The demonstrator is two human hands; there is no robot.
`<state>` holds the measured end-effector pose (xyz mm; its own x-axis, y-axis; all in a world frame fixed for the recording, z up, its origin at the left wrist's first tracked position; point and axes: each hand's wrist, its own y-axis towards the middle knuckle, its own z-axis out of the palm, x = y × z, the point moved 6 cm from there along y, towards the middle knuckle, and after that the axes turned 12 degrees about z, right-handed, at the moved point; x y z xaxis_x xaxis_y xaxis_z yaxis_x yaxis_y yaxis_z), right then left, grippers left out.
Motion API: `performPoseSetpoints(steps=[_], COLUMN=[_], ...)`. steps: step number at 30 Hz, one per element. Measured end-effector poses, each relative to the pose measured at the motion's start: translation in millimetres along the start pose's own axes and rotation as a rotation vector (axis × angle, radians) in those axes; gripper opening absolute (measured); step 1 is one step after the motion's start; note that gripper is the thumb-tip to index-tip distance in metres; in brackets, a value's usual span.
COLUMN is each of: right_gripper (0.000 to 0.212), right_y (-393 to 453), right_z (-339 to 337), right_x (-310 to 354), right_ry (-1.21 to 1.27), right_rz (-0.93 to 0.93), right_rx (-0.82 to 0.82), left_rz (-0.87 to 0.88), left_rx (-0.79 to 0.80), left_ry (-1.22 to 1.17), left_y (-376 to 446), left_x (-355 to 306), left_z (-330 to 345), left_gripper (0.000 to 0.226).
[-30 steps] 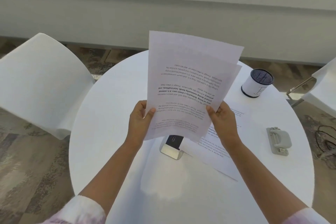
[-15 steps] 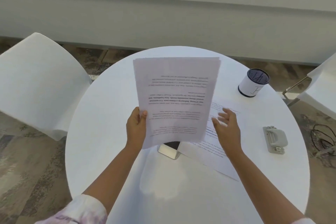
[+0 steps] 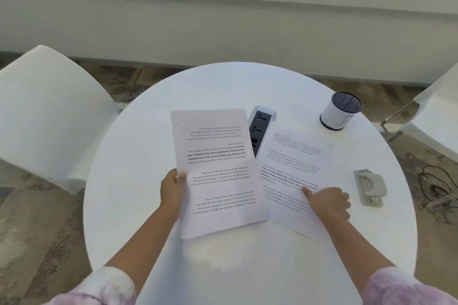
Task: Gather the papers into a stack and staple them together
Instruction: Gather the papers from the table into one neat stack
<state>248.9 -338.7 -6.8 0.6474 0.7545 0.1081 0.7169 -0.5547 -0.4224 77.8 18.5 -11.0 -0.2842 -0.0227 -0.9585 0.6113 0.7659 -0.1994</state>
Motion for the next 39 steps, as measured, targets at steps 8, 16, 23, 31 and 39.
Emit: performPoseSetpoints(steps=[8,16,23,31,39], right_gripper=[0.058,0.034,0.033,0.035,0.044], right_y=[6,-32,-85,-57,-78], right_z=[1,-61,-135,-73,20], right_x=[12,50,91,106,85], right_ry=[0.062,0.194,0.308,0.631,0.470], right_rz=[-0.105,-0.480,-0.743,-0.581,-0.649], right_rx=[0.057,-0.101,-0.253,0.387,0.575], left_rz=[-0.042,-0.176,-0.196,-0.238,-0.239], left_rx=[0.002,0.040,0.078,0.054,0.102], left_ry=[0.019,0.039,0.090,0.000,-0.030], left_y=[0,1,5,0,-3], left_x=[12,34,39,32,27], left_z=[2,13,13,13,15], left_gripper=[0.014,0.015,0.019,0.031,0.035])
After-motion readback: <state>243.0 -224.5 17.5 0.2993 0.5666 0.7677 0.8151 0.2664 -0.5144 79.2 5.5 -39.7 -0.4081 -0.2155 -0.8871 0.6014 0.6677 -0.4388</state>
